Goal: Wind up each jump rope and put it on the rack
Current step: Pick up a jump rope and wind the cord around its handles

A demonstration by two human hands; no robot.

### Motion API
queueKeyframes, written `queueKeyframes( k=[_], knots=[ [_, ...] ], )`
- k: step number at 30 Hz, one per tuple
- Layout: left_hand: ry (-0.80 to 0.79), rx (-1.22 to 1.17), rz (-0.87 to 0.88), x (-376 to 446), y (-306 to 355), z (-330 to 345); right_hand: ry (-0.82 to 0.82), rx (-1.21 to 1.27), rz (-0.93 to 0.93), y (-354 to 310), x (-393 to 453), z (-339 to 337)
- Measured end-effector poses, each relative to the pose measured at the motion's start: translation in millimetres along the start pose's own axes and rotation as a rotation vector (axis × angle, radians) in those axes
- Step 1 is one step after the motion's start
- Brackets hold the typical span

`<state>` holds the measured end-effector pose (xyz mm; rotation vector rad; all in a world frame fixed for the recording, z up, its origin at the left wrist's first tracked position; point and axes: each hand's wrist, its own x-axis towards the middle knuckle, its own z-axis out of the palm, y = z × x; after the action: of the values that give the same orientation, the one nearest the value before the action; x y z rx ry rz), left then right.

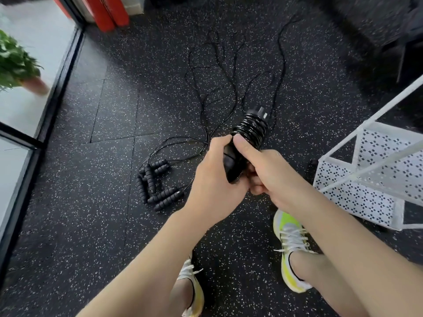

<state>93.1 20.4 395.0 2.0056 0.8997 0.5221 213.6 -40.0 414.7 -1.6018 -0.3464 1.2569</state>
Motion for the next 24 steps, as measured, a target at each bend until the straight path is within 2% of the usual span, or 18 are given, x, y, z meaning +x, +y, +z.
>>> queueKeyframes(
  k=[2,6,9,13,16,21,24],
  knots=[
    [-0.043,-0.108,-0.069,0.6,0.7,-1.9,-0.032,-0.123,-0.015,0.1,2.3,-3.7],
    [-0.007,-0.096,-0.059,4.3,1.0,-2.2,-0.022,-0.466,-0.032,4.5,1.0,-1.2],
    [0.069,-0.226,-0.154,9.9,0.8,-6.1,0.060,-0.716,-0.273,7.1,-6.6,1.3],
    [0.151,-0.423,-0.267,19.9,-2.9,-20.0,0.041,-0.873,-0.598,7.3,-12.3,1.5],
    [0.157,-0.492,-0.272,21.9,-4.6,-25.7,0.145,-0.900,-0.814,3.5,-8.4,-3.8],
    [0.158,-0.514,-0.251,23.3,-6.7,-32.0,0.022,-0.782,-0.840,-1.5,-7.9,-12.9],
    [0.110,-0.528,-0.226,20.0,-3.4,-27.8,0.099,-0.809,-0.978,2.5,-4.3,-9.9]
  ],
)
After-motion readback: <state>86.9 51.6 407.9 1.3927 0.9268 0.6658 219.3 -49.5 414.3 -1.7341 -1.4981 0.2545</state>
